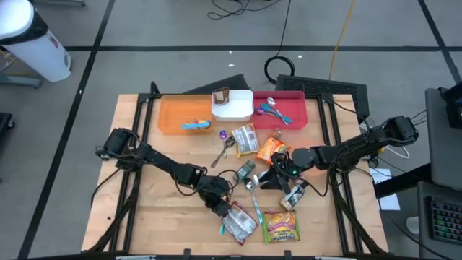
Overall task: Pick & Place Food Item
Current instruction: Put the red noodle pack into the orange bin
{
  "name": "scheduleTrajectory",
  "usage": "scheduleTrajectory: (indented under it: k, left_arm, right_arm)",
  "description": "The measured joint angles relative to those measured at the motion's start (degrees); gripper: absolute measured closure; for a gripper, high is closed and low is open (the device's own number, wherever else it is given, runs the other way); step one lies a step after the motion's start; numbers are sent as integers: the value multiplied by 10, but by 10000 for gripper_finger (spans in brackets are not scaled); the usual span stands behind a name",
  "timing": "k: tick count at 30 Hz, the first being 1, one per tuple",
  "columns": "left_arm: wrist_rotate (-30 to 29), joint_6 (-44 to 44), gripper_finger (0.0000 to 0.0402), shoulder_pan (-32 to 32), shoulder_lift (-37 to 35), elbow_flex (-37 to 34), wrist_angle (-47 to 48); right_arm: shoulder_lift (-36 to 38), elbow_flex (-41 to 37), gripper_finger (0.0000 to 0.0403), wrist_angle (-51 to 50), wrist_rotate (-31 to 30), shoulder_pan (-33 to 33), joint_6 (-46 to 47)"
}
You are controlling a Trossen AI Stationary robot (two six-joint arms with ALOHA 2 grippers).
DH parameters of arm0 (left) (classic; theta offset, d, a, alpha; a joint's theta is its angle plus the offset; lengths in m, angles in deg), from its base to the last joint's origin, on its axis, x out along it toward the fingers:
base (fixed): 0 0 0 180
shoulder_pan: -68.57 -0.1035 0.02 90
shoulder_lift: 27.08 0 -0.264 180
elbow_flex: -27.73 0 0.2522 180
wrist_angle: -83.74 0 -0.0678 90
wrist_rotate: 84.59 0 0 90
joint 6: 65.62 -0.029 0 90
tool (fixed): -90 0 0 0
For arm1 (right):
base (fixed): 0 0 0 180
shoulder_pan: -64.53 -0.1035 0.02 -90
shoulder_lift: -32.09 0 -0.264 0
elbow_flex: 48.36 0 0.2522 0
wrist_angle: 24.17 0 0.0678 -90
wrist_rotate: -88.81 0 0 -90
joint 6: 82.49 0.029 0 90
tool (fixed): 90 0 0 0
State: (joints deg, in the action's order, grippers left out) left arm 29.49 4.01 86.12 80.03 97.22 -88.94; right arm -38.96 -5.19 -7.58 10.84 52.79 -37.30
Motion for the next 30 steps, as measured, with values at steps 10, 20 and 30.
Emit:
scheduleTrajectory:
  k: [10, 20, 30]
  left_arm:
    - [-21, -16, 339, -2, 0, 0, -16]
    - [-27, -18, 332, -2, 0, 0, -14]
    - [-37, -5, 228, -2, 0, 0, -11]
  right_arm:
    - [0, 0, 202, 0, 0, 0, 0]
    - [0, 0, 202, 0, -1, 0, -6]
    - [0, 0, 202, 0, -2, 0, -9]
